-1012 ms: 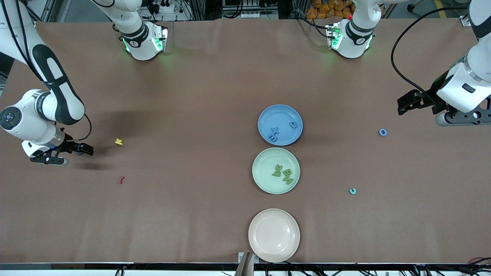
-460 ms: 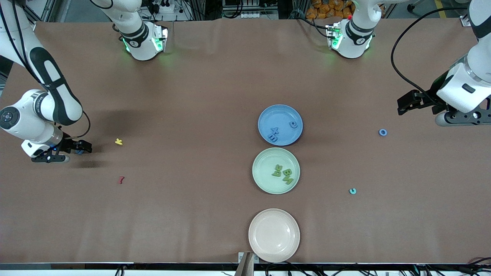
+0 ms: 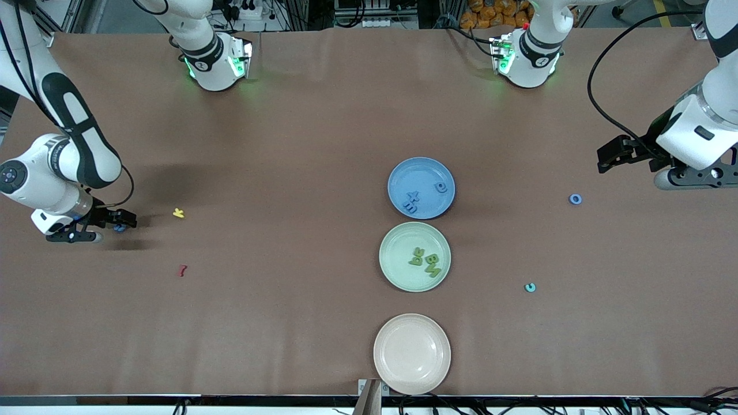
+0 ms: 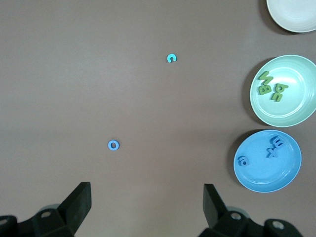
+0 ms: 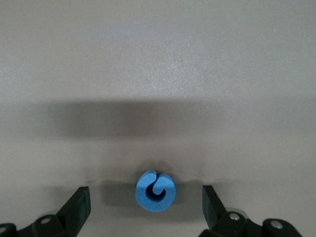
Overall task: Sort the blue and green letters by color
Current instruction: 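Close the right gripper on the blue c and lift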
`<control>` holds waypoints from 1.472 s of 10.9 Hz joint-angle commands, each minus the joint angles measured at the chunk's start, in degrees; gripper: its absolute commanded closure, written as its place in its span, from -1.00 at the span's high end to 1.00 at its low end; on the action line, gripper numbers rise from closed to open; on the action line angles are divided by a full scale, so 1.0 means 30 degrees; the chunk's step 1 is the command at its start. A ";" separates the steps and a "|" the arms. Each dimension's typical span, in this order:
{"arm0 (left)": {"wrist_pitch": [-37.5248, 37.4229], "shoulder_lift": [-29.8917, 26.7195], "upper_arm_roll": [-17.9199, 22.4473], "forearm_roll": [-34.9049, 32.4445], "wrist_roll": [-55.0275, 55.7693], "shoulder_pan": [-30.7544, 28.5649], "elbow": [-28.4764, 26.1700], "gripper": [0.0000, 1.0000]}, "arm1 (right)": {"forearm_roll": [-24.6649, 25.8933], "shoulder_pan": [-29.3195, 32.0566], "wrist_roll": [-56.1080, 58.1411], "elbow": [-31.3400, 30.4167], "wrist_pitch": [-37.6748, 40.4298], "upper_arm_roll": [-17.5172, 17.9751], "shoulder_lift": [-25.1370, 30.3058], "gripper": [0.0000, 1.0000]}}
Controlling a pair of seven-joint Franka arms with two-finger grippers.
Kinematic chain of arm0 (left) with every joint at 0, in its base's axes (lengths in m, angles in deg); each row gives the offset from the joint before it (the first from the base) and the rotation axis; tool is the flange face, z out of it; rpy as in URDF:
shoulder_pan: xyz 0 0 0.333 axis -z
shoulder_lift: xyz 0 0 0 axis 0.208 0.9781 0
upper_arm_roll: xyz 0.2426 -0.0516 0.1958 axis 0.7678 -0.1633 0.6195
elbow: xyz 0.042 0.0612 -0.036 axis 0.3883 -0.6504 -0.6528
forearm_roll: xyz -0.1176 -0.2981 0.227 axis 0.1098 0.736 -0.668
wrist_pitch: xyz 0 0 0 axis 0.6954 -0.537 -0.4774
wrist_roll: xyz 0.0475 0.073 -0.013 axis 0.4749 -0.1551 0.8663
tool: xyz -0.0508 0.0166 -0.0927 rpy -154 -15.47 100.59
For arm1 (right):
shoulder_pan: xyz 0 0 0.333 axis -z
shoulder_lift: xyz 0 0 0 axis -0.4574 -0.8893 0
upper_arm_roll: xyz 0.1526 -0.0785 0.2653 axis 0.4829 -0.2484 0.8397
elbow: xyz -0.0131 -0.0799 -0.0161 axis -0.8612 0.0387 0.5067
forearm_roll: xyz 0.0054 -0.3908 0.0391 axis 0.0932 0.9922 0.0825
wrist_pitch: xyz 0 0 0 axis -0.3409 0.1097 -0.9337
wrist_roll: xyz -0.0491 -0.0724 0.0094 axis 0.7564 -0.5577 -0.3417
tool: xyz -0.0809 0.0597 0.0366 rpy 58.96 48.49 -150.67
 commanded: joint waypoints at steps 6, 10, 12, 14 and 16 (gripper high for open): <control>0.0147 -0.0032 -0.0085 -0.0375 -0.0176 -0.0001 -0.0036 1.00 | 0.0077 0.0726 0.1487 -0.0007 -0.0442 0.0238 -0.0369 -1.00; 0.0147 -0.0031 -0.0086 -0.0404 -0.0176 -0.0001 -0.0036 1.00 | -0.0098 -0.0499 -0.0521 0.0109 0.0579 0.0325 0.0098 -1.00; 0.0147 -0.0031 -0.0085 -0.0404 -0.0176 0.0028 -0.0036 1.00 | -0.0127 -0.1729 -0.2953 0.0168 0.1428 0.0588 0.0508 -1.00; 0.0147 -0.0031 -0.0086 -0.0404 -0.0176 -0.0001 -0.0036 1.00 | -0.0128 -0.2639 -0.7802 0.0372 0.2714 0.2279 0.0918 -1.00; 0.0147 -0.0031 -0.0057 -0.0404 -0.0176 -0.0001 -0.0036 1.00 | -0.0128 -0.3983 -1.3046 0.0753 0.4442 0.3658 0.1299 -1.00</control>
